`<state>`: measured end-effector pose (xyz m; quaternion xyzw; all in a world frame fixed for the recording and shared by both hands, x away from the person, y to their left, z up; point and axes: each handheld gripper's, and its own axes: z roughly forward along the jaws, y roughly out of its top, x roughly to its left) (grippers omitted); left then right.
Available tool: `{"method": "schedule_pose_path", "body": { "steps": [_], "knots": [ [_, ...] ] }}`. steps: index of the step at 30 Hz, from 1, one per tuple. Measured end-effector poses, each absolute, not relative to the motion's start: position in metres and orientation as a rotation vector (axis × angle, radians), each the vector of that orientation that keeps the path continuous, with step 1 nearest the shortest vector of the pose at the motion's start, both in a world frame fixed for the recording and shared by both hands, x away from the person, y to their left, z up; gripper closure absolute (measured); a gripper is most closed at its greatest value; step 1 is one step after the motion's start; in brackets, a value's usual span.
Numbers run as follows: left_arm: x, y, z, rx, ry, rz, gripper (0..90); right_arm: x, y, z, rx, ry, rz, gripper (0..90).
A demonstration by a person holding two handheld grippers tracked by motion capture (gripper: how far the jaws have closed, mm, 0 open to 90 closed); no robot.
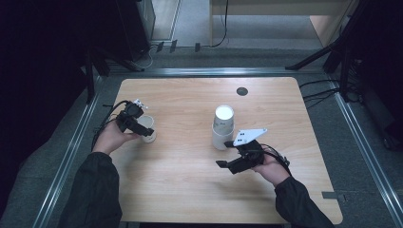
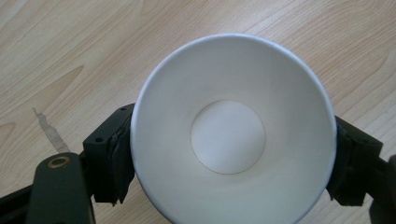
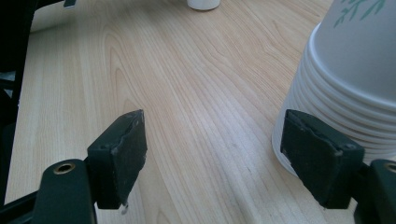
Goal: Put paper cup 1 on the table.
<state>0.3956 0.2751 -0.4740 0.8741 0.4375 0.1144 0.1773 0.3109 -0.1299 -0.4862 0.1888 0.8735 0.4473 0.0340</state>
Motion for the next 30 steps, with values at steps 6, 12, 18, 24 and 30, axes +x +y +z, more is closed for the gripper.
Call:
{"method": "schedule_pose_path", "body": {
  "steps": [6,12,18,24,30],
  "knots": [
    [0.395,0.274,-0.475,2.48,1.224,0.295,17.1,0.311,-0.13,-0.486,0.582,2.686,1.375,23.1],
    [0.395,0.275,-0.474,2.475,1.235,0.299,12.9,0.31,-0.129,-0.486,0.579,2.691,1.369,23.1],
    [0.393,0.277,-0.469,2.443,1.232,0.278,11.8,0.311,-0.13,-0.486,0.579,2.686,1.374,23.1],
    [0.389,0.284,-0.459,2.387,1.236,0.267,11.8,0.311,-0.131,-0.485,0.584,2.685,1.379,23.1],
    [0.383,0.294,-0.447,2.298,1.254,0.26,11.8,0.311,-0.131,-0.485,0.583,2.688,1.378,23.1]
  ]
}}
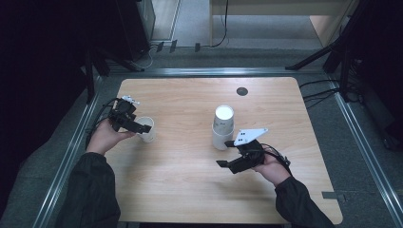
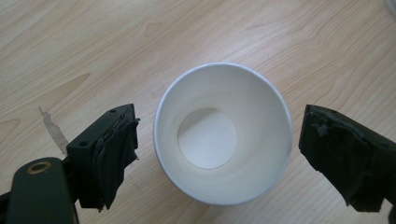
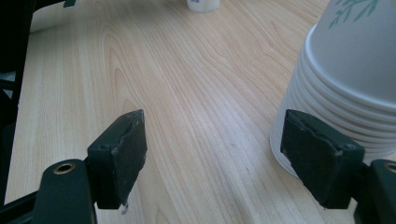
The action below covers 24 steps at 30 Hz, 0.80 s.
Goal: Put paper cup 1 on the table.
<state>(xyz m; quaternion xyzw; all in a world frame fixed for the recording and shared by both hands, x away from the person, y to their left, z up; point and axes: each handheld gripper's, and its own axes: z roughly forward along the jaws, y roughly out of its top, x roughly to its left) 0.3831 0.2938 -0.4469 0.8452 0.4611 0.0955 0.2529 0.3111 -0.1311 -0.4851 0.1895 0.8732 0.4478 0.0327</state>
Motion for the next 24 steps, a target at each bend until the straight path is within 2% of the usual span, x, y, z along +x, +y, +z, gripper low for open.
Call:
{"method": "schedule_pose_path", "body": {
  "steps": [10,24],
  "knots": [
    [0.369,0.296,-0.426,2.232,1.216,0.248,11.9,0.312,-0.132,-0.483,0.551,2.683,1.373,23.0],
    [0.352,0.276,-0.407,2.163,1.081,0.127,12.5,0.314,-0.152,-0.474,0.562,2.692,1.367,21.9]
  ]
}}
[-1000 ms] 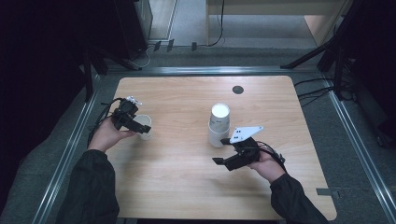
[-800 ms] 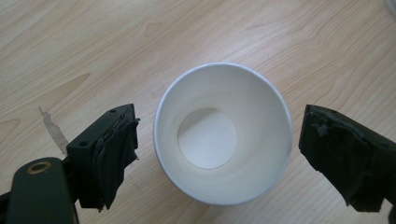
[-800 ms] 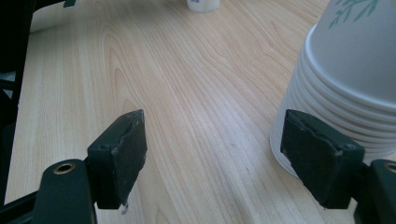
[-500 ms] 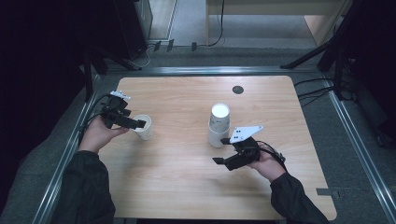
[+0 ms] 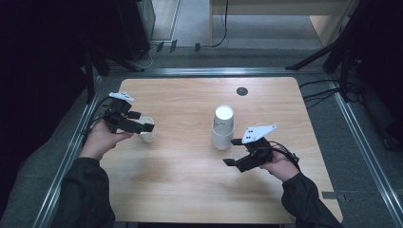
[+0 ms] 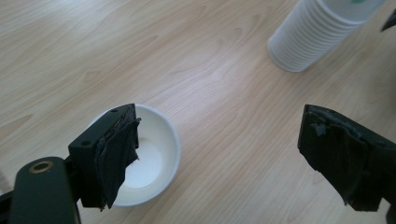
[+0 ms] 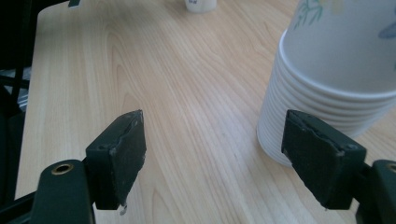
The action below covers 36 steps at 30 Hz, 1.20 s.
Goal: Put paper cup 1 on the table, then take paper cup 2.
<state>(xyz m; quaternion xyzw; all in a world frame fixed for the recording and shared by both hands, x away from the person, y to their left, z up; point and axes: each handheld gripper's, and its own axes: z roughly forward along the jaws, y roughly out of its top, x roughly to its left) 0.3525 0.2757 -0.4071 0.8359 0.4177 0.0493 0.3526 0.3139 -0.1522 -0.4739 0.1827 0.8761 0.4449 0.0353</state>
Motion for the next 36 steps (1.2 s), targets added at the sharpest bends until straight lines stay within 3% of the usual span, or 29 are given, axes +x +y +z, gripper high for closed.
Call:
{"method": "schedule_pose_path", "body": {
  "steps": [13,17,36],
  "knots": [
    [0.346,0.245,-0.411,2.188,0.988,0.091,12.7,0.323,-0.169,-0.466,0.659,2.674,1.358,15.8],
    [0.344,0.236,-0.413,2.166,0.948,0.025,12.8,0.326,-0.172,-0.462,0.706,2.677,1.309,13.9],
    [0.335,0.187,-0.429,2.196,0.822,0.004,13.7,0.342,-0.186,-0.459,0.818,2.607,1.343,15.4]
  ]
}}
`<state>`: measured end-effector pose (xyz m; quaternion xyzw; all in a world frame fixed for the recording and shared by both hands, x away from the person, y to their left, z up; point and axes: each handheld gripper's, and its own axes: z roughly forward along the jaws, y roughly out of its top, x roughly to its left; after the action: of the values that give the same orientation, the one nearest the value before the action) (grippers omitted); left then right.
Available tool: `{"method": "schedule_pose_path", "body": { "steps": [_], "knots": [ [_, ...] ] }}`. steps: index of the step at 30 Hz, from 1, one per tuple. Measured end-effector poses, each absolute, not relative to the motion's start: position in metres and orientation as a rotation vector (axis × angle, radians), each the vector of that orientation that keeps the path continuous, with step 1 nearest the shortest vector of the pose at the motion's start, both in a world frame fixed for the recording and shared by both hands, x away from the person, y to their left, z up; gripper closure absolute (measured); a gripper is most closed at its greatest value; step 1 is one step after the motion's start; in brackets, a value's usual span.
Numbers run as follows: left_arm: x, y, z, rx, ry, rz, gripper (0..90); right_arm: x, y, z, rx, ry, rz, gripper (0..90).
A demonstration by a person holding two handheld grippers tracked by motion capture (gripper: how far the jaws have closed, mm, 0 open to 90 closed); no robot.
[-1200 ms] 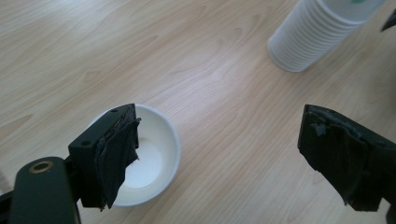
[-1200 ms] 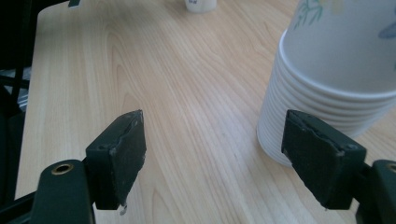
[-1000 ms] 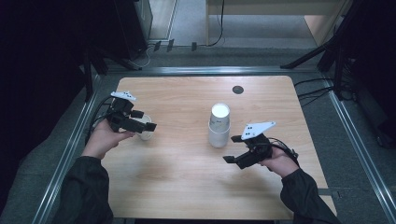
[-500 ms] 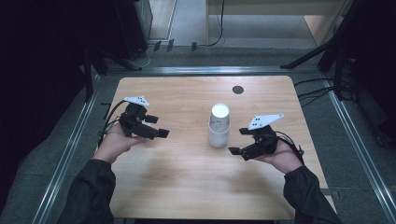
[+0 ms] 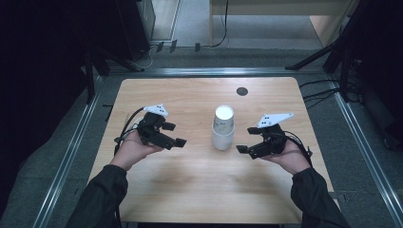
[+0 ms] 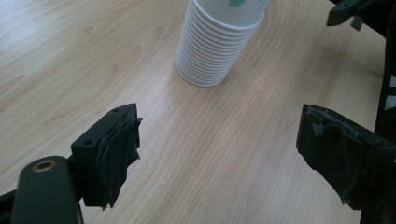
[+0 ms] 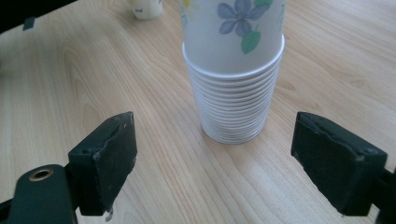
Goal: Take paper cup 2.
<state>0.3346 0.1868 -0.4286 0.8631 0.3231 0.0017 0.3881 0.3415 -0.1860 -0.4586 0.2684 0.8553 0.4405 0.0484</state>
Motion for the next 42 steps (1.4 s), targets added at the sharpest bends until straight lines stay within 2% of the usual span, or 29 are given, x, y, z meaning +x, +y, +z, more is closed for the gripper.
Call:
{"method": "schedule_pose_path", "body": {
  "steps": [3,6,8,14,24,33,42],
  "knots": [
    [0.332,0.181,-0.435,2.2,0.811,-0.015,13.7,0.347,-0.186,-0.458,0.827,2.603,1.384,20.2],
    [0.328,0.175,-0.441,2.235,0.779,-0.01,13.7,0.352,-0.186,-0.456,0.83,2.609,1.407,19.1],
    [0.326,0.174,-0.443,2.237,0.775,-0.022,13.7,0.356,-0.187,-0.455,0.871,2.614,1.432,15.1],
    [0.318,0.169,-0.447,2.232,0.735,-0.051,13.8,0.37,-0.189,-0.447,0.866,2.603,1.468,17.4],
    [0.318,0.169,-0.45,2.234,0.731,-0.062,13.7,0.39,-0.175,-0.425,0.685,2.704,1.437,23.1],
    [0.317,0.17,-0.449,2.228,0.726,-0.061,13.7,0.401,-0.162,-0.403,0.491,2.805,1.367,22.4],
    [0.317,0.17,-0.45,2.243,0.711,-0.081,13.8,0.41,-0.143,-0.396,0.397,2.854,1.261,22.5]
  ]
}}
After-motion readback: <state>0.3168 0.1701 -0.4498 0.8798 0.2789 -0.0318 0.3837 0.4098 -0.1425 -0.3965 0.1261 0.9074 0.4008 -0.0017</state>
